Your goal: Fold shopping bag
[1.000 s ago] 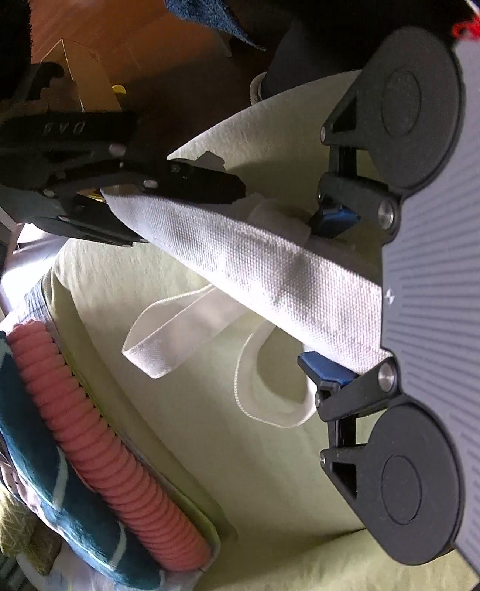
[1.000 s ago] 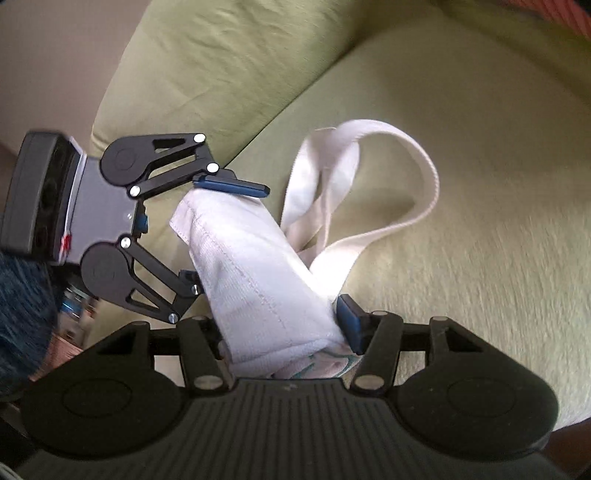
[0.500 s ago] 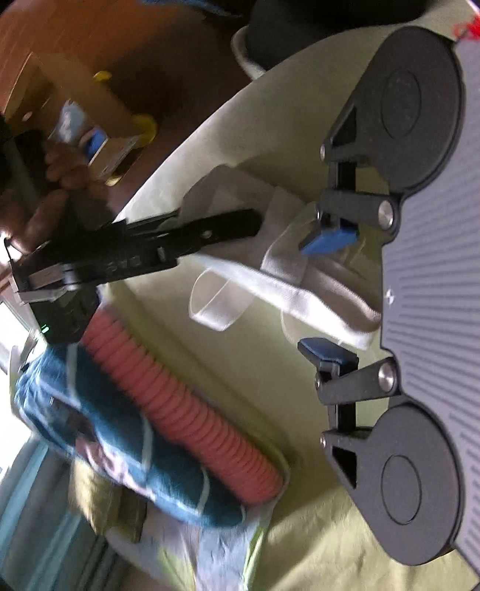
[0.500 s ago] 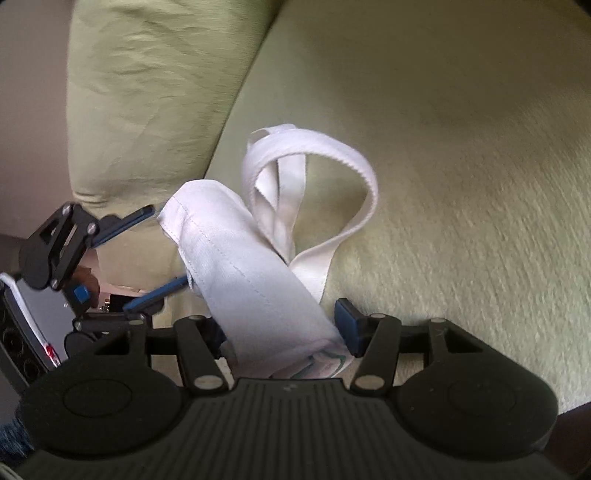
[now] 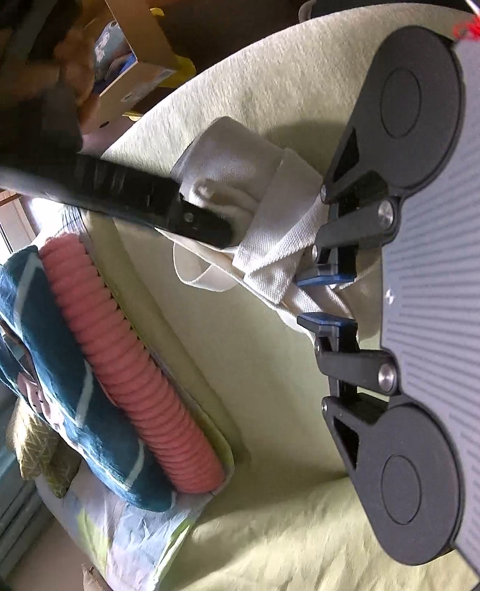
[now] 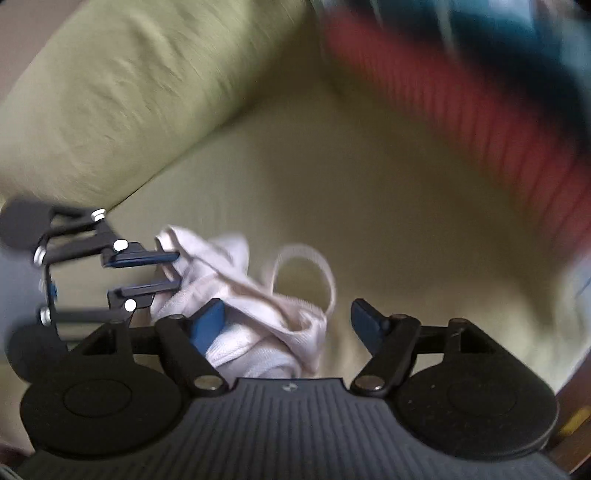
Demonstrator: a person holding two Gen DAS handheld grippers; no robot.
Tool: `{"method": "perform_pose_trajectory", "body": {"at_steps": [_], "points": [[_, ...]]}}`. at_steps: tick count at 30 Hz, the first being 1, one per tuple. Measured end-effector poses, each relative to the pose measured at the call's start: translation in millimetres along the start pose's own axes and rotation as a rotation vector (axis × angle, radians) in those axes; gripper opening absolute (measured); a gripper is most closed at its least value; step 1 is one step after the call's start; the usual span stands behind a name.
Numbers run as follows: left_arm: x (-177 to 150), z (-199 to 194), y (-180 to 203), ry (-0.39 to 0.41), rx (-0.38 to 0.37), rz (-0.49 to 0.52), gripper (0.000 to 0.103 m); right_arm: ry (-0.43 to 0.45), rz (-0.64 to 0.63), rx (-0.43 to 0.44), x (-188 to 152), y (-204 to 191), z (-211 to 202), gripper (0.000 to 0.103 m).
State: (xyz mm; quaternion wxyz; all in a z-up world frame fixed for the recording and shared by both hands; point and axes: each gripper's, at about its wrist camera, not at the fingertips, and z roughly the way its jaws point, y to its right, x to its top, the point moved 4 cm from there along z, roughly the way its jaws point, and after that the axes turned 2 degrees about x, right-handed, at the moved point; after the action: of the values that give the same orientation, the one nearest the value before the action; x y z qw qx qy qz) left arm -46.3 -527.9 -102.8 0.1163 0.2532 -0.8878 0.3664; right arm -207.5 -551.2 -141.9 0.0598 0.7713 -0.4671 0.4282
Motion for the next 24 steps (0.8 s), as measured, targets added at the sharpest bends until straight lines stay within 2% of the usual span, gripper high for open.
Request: {"method": "perform_pose_trajectory", "body": {"at_steps": [1, 3, 6, 7, 9, 11, 13, 16, 19, 22, 24], "points": [[-2, -2, 0, 0.002, 0.0, -0.007, 0.014, 0.078, -0.085, -0.055, -3, -12, -15, 0.057], [-5, -3, -2, 0.009, -0.002, -0.023, 0.014, 0.181, -0.208, -0.082, -18, -33, -36, 0.037], [-6, -5, -3, 0.015, -0.005, -0.044, 0.014, 0.251, -0.329, -0.077, -38, -66, -39, 0.026], [-6, -6, -3, 0.015, -0.005, -0.046, 0.014, 0.269, -0.367, -0.093, -43, -75, -34, 0.025], [0, 1, -4, 0.015, -0.003, -0.056, 0.014, 0.295, -0.444, -0.144, -55, -83, -26, 0.028], [2, 7, -4, 0.017, -0.001, -0.068, 0.014, 0.252, -0.537, -0.225, -60, -89, -8, 0.029], [3, 11, -5, 0.017, 0.003, -0.079, 0.013, 0.255, -0.625, -0.267, -65, -89, 2, 0.029], [5, 15, -8, 0.021, 0.006, -0.094, 0.013, 0.245, -0.647, -0.255, -62, -87, -3, 0.029], [1, 10, -10, 0.028, 0.007, -0.115, 0.013, 0.236, -0.586, -0.256, -56, -89, -17, 0.025], [0, 10, -13, 0.029, 0.005, -0.121, 0.013, 0.257, -0.537, -0.214, -64, -100, -35, 0.025], [0, 11, -15, 0.025, 0.002, -0.113, 0.013, 0.217, -0.53, -0.189, -73, -105, -31, 0.025]]}}
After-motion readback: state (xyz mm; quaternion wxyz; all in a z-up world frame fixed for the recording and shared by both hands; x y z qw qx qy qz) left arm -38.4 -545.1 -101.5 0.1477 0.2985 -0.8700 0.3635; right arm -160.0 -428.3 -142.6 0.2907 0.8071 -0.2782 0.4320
